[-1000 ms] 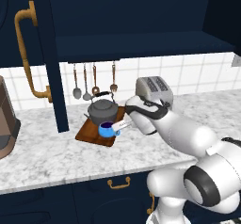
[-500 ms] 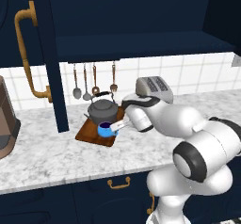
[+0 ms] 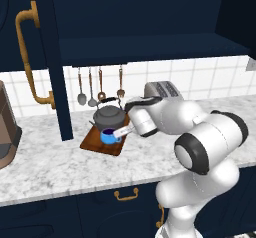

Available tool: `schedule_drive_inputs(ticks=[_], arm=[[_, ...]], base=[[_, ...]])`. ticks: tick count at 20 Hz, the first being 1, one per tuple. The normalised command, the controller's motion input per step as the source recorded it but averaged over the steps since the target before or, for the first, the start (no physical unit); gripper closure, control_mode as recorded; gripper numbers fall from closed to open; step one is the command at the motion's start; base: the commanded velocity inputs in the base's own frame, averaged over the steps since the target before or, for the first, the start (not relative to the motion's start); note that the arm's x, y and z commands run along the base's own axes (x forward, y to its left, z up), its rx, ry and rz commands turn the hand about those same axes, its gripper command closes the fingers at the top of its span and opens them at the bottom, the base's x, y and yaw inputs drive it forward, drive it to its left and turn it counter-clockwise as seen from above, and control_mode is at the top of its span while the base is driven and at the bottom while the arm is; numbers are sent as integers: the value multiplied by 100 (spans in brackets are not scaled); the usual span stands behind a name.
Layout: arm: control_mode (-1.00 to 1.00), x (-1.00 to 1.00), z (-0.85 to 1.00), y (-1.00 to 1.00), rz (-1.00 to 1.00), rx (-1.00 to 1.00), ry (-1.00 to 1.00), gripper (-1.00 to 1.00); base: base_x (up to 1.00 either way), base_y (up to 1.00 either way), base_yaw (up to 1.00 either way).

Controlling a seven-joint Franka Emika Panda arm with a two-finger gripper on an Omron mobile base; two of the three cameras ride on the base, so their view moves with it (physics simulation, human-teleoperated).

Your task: Pick the kettle from the counter and place it on the tray. Then pick the mug from the cabinet and place it on the tray. Then close the cabinet doors.

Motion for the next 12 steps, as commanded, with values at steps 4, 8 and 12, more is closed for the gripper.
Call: schedule_drive_inputs(ticks=[4, 8, 12], arm=[[-100, 15, -7, 15, 0, 0, 0, 100], [-100, 0, -14, 11, 0, 0, 0, 100], [-100, 1, -22, 7, 0, 0, 0, 100]], base=[[0, 0, 0], [0, 0, 0], [0, 0, 0]])
